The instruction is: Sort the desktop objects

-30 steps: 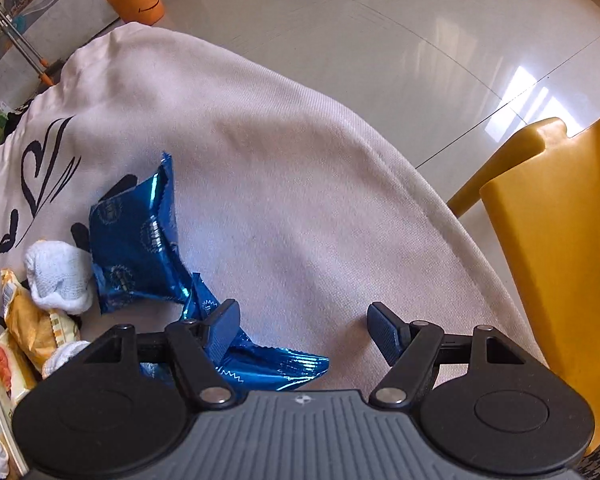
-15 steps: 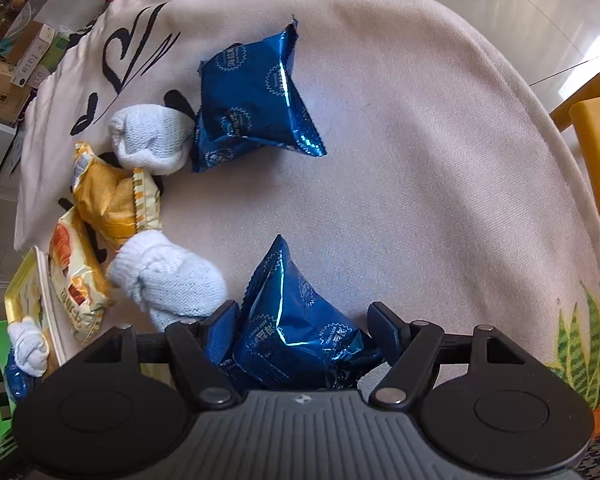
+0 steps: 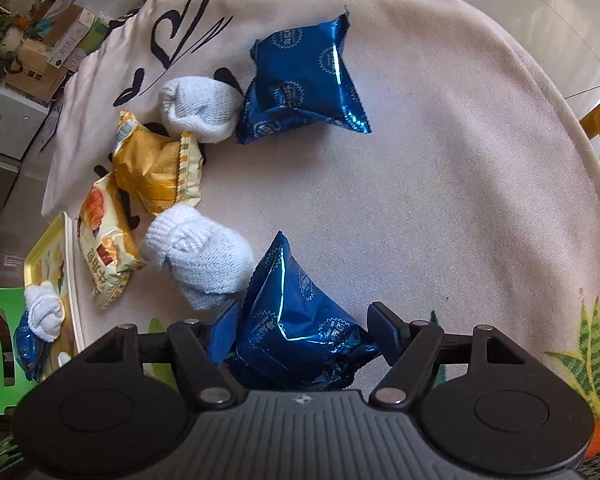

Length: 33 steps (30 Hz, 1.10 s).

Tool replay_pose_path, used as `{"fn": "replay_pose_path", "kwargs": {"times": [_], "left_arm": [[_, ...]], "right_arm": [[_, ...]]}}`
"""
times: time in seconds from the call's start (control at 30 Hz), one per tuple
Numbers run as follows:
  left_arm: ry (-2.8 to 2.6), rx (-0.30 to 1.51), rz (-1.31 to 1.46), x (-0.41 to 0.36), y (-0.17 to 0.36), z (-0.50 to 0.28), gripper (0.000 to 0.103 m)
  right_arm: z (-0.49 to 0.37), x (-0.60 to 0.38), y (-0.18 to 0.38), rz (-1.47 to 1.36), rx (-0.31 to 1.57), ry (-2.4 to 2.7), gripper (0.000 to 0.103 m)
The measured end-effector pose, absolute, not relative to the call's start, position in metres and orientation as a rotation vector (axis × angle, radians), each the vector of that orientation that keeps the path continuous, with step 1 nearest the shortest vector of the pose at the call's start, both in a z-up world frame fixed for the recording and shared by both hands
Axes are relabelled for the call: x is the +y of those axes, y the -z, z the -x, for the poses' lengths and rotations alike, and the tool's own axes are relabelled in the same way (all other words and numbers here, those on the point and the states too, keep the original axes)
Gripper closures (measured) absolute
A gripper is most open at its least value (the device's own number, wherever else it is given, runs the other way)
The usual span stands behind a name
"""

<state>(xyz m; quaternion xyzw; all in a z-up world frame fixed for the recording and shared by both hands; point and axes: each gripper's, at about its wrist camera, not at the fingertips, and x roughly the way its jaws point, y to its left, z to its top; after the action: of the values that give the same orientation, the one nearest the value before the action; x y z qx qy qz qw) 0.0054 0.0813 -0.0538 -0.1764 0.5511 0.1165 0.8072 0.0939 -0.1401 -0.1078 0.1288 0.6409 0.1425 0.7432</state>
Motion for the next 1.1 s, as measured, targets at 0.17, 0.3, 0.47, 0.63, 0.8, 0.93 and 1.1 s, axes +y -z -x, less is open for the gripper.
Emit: {"fn": "replay_pose_path", "kwargs": {"times": [0.17, 0.3, 0.47, 0.63, 0.8, 0.93, 1.1], "left_arm": [[-0.251, 1.183, 0.376, 0.082, 0.055, 0.009, 0.001], [-0.261, 1.195, 0.386, 0.082, 0.06, 0.017, 0.001], [-0.248, 1.192, 0.384, 0.077, 0.063, 0.019, 0.001], [-0.199, 1.178, 0.379, 0.064, 0.063, 0.013, 0.001], [-0.164, 1.165, 0.332, 0.047, 0.071, 0.006, 0.001], [-0.142, 1.175, 0.297, 0.037, 0.082, 0.0, 0.001], [-0.166, 1.178, 0.302, 0.034, 0.096, -0.01, 0.001]], "right_arm": [[-0.077, -0.12, 0.109, -0.315, 1.421, -0.447, 0.032], [-0.074, -0.115, 0.11, -0.411, 1.447, -0.521, 0.032], [-0.078, -0.13, 0.098, -0.43, 1.406, -0.42, 0.03], [-0.074, -0.148, 0.076, -0.384, 1.351, -0.288, 0.028], [-0.074, -0.168, 0.054, -0.435, 1.284, -0.257, 0.027], [-0.081, -0.17, 0.047, -0.466, 1.253, -0.259, 0.027], [-0.085, -0.167, 0.05, -0.486, 1.27, -0.264, 0.027]]}}
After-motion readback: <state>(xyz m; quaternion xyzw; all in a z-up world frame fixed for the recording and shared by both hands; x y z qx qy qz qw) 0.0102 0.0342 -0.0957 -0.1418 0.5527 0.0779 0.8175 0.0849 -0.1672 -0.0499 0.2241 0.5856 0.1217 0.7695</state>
